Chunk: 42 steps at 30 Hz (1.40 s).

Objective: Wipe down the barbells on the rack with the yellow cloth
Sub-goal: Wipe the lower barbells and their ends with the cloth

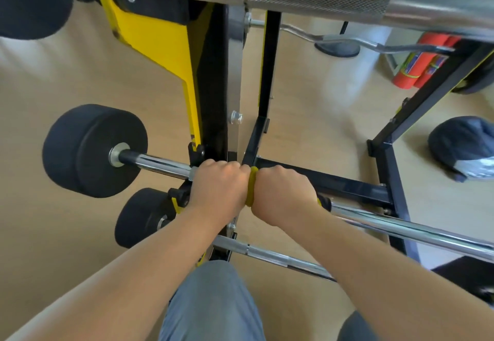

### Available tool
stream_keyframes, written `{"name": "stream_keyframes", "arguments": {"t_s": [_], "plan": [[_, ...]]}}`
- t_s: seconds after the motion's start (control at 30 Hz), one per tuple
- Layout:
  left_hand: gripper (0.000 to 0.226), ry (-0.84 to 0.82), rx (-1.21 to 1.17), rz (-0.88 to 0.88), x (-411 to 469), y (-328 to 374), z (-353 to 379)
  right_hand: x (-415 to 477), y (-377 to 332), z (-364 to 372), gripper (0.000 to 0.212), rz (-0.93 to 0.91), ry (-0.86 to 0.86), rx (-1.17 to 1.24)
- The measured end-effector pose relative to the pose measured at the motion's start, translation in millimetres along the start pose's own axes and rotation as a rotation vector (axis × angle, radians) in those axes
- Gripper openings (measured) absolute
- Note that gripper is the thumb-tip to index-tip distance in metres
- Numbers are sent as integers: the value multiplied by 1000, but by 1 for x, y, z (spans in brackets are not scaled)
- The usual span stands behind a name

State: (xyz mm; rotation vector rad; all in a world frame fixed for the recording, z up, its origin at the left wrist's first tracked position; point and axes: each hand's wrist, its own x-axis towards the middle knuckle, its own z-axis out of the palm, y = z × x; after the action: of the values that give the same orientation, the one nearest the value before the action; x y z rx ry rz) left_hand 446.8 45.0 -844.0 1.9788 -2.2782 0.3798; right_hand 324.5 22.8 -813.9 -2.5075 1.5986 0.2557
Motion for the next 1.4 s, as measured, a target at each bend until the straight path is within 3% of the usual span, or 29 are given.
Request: {"name": "stream_keyframes", "arguments": {"t_s": [0.1,0.13,0.2,0.27,0.37,0.53,0.73,1.13,1.3,1.37,1.4], "plan": [[9,29,11,-7,-5,3,2,17,8,-27,29,-32,-495,188],[10,42,14,-3,-5,4,3,20,11,-32,36,-36,-574,213],[11,36,7,7,-3,5,2,19,10,-27,30,-64,-499,147],[14,34,-11,10,-2,6,2,8,8,-11,13,-12,-196,69],[26,75,7,-13,-4,8,0,-18,1,14,4,13,216,-42],[27,118,28,-60,-16,15,-4,-29,6,30,7,-91,479,-119],[38,67,13,2,-18,40,-11,-52,49,36,21,-98,452,-140],[47,23,-268,406,15,209,-29,-158,252,59,18,158,491,-219],[41,10,-182,473,32,276,-38,-193,311,55,23,269,433,-274],[36,-15,-158,477,39,294,-40,-199,326,52,26,336,320,-284],[31,-30,-148,469,43,301,-40,-196,327,46,39,390,226,-260]]}}
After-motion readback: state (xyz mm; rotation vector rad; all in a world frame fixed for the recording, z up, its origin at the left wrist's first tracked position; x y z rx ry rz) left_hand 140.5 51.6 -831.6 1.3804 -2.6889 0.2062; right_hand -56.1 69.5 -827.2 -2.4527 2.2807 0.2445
